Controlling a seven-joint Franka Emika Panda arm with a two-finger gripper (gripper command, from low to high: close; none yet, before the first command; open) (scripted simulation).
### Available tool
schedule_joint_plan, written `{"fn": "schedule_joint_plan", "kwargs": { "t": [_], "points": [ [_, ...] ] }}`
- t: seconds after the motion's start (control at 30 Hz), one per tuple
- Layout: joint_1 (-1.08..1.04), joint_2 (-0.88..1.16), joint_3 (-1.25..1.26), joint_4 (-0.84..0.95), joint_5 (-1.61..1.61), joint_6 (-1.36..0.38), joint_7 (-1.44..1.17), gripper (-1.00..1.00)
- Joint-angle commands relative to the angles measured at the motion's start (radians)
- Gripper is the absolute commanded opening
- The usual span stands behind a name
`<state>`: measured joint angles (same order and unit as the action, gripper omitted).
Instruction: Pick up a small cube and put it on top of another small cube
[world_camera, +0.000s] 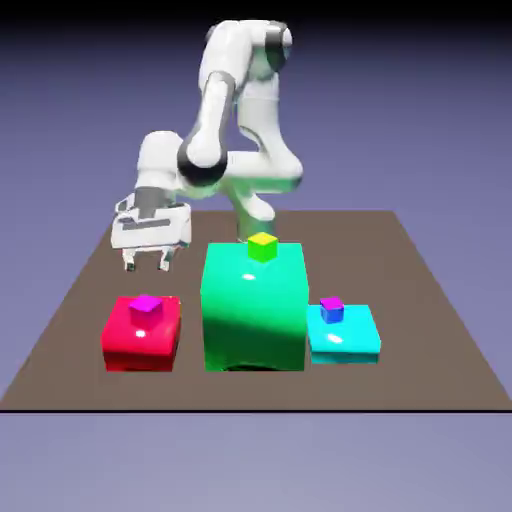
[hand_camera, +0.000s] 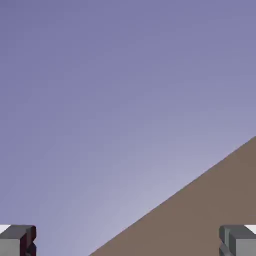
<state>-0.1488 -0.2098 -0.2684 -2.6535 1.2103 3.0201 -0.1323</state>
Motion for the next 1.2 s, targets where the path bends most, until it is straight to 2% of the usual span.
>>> {"fn": "schedule_joint_plan", "kwargs": {
  "t": [0.0,1.17],
  "points": [
    [-0.001,0.011,-0.012,0.003,0.044,0.001,-0.037,0.0],
    [-0.029,0.39,-0.422,0.091,1.566,0.032,-1.337,0.0]
  ]
}}
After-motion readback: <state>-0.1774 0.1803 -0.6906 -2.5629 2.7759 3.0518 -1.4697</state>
